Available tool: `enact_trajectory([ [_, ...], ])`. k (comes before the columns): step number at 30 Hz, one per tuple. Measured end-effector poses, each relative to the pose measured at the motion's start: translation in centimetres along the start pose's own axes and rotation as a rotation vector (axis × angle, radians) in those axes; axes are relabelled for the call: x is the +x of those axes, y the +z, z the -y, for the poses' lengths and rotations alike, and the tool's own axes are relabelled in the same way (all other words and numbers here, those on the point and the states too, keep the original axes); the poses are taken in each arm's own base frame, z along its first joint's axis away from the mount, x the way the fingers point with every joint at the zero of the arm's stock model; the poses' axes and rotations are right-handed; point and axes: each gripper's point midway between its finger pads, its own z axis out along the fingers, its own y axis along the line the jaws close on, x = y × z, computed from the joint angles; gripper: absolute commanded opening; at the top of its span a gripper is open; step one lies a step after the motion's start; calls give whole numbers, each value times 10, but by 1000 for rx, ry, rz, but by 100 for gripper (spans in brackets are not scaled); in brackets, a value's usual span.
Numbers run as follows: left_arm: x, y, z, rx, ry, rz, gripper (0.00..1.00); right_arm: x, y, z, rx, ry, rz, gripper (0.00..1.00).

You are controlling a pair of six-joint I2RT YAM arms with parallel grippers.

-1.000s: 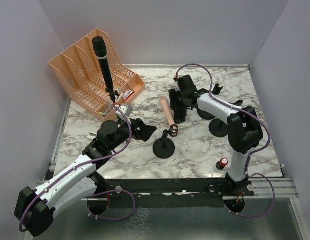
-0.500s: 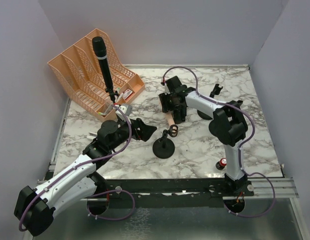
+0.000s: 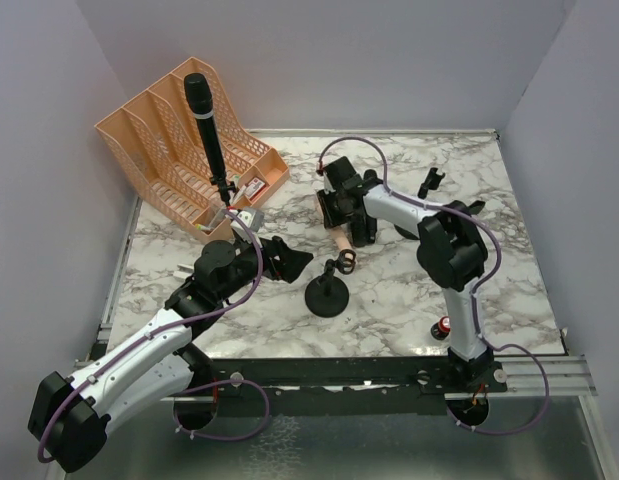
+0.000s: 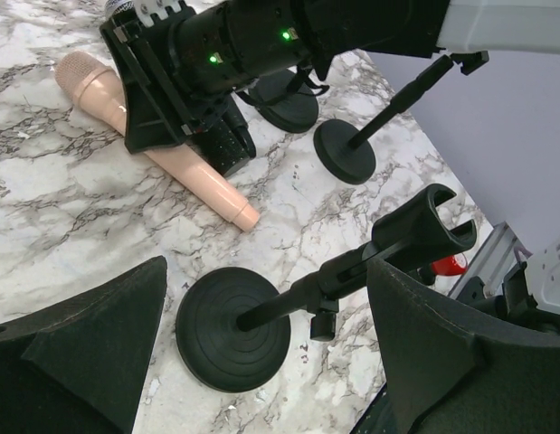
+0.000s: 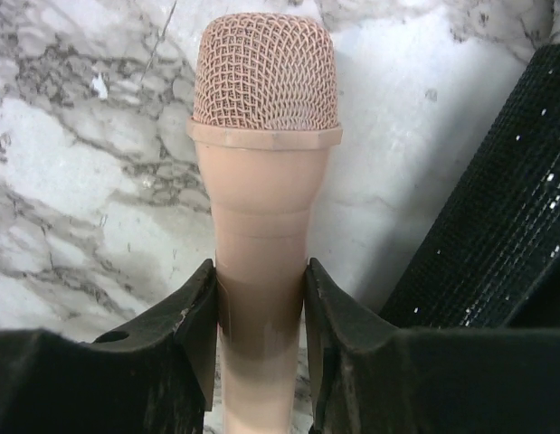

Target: Attach the microphones to the stand

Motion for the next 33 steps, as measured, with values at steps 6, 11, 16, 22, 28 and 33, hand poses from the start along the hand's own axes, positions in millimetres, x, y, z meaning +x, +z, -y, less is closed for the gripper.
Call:
enact_trajectory([
  [6,-1,0,0,0,0,2,90,2,-37,1,-8,-3,114,25],
  [11,-11,1,6,13,-4,24,91,-48,-112,-6,-51,32,399,25],
  [16,-35,9,21,46,-18,66,90,-89,-202,-16,-133,84,711,25],
  [22,-61,24,45,122,-39,80,90,-94,-285,-32,-286,127,948,25],
  [28,-77,32,75,230,-44,77,90,-87,-350,-49,-457,164,1101,25],
  [33,-91,29,104,353,-47,108,90,-81,-381,-62,-590,195,1164,25],
])
